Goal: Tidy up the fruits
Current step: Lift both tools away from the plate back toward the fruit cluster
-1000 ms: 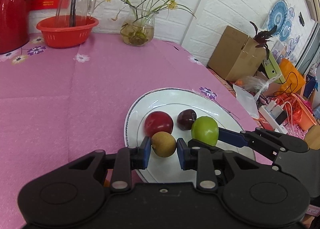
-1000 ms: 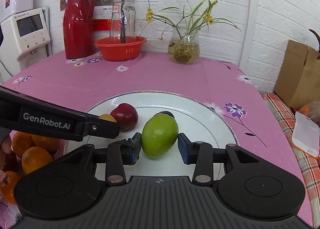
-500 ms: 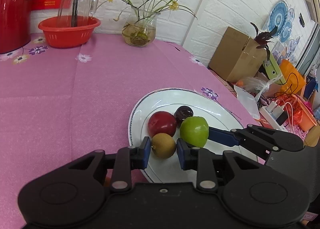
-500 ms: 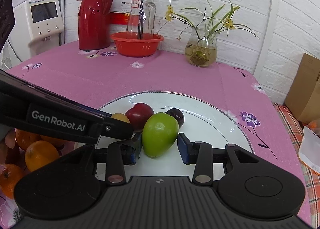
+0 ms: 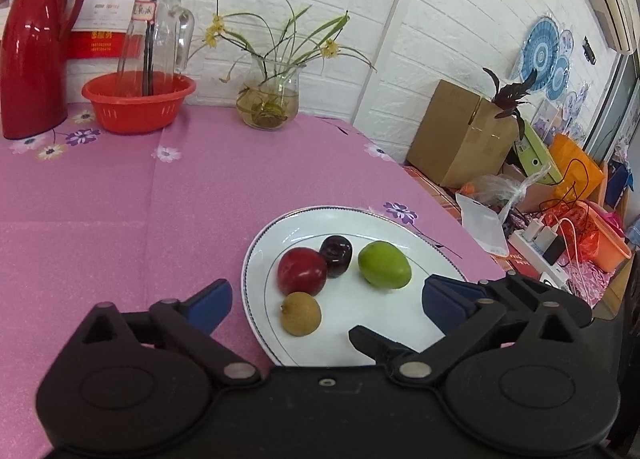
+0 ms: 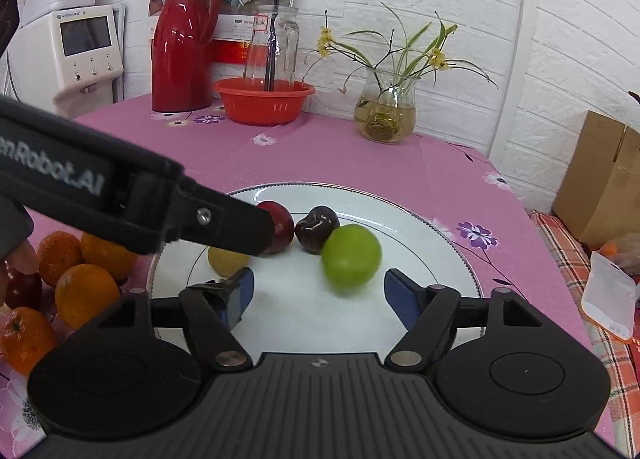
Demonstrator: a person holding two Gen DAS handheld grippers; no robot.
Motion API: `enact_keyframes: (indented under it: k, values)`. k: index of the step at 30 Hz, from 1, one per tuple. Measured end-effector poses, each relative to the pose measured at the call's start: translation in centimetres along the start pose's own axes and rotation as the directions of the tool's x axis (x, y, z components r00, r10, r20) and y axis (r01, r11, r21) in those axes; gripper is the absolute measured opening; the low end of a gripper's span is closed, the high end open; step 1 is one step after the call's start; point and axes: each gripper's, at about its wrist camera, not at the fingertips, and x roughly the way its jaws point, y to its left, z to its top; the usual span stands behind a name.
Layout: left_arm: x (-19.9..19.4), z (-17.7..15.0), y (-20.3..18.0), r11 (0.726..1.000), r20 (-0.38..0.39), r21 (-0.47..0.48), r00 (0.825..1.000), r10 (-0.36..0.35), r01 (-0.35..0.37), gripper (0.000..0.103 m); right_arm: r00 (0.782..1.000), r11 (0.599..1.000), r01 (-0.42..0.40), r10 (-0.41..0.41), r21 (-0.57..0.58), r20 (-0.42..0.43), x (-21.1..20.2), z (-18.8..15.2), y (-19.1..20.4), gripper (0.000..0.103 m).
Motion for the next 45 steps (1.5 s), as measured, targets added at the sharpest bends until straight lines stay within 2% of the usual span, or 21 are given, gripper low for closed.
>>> enact_keyframes:
  k: [10, 17, 22, 27, 37, 45]
  values:
    - [-3.4, 0.2, -1.4, 1.0, 0.021, 0.019, 1.0, 0.018, -0.018, 0.103, 0.999, 1.0, 0.015, -0.016, 0.027, 0.041, -3.0, -0.3, 0.0, 0.103]
    - [-6.8, -0.8, -2.4, 0.996, 0.039, 0.043, 0.996, 0.075, -0.077, 0.103, 0.997, 0.998, 0.025, -0.029, 0.053, 0.069, -6.0, -1.0, 0.7, 0.103]
    - [-9.5, -2.6, -2.4, 0.995, 0.068, 0.04, 0.994, 0.085, -0.088, 0.103, 0.996, 0.995, 0.024, -0.032, 0.093, 0.079, -8.4, -1.9, 1.6, 0.103]
    - [-11.9, -4.9, -1.6, 0.998, 0.077, -0.021, 0.995, 0.066, -0.065, 0.103, 0.996, 0.992, -0.009, -0.003, 0.129, 0.087, -10.2, -3.3, 3.1, 0.103]
    - [-14.2, -9.6, -0.5, 0.994, 0.022, -0.084, 0.997, 0.068, -0.066, 0.103, 0.998, 0.989, -0.059, 0.055, 0.137, 0.036, -11.7, -5.9, 6.0, 0.103]
    - [-15.3, -11.6, 0.7, 0.99, -0.01, -0.107, 0.996, 0.091, -0.091, 0.103, 0.994, 0.99, -0.108, 0.107, 0.092, 0.022, -12.2, -6.3, 8.3, 0.103]
